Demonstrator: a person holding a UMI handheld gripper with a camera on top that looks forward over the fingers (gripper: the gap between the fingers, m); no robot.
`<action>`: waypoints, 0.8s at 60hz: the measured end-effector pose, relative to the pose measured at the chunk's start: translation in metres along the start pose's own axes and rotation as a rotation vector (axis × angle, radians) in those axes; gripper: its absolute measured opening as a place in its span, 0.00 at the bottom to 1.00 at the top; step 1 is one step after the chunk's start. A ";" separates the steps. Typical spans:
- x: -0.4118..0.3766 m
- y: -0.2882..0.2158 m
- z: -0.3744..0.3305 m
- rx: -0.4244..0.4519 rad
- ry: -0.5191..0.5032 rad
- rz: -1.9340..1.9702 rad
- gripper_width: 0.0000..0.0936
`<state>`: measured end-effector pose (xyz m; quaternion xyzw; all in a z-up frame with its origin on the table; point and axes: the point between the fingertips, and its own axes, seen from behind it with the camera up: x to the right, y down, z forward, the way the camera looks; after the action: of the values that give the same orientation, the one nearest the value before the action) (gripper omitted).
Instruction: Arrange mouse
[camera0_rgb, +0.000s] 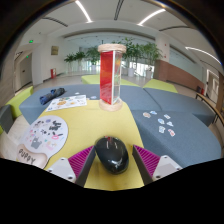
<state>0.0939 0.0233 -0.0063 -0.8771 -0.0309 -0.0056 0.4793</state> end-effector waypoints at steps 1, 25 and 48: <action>0.002 -0.002 0.005 0.000 0.005 0.006 0.86; 0.017 -0.052 0.007 0.061 0.113 0.156 0.45; -0.210 -0.121 0.004 0.111 -0.083 0.159 0.44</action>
<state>-0.1235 0.0814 0.0847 -0.8484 0.0188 0.0707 0.5243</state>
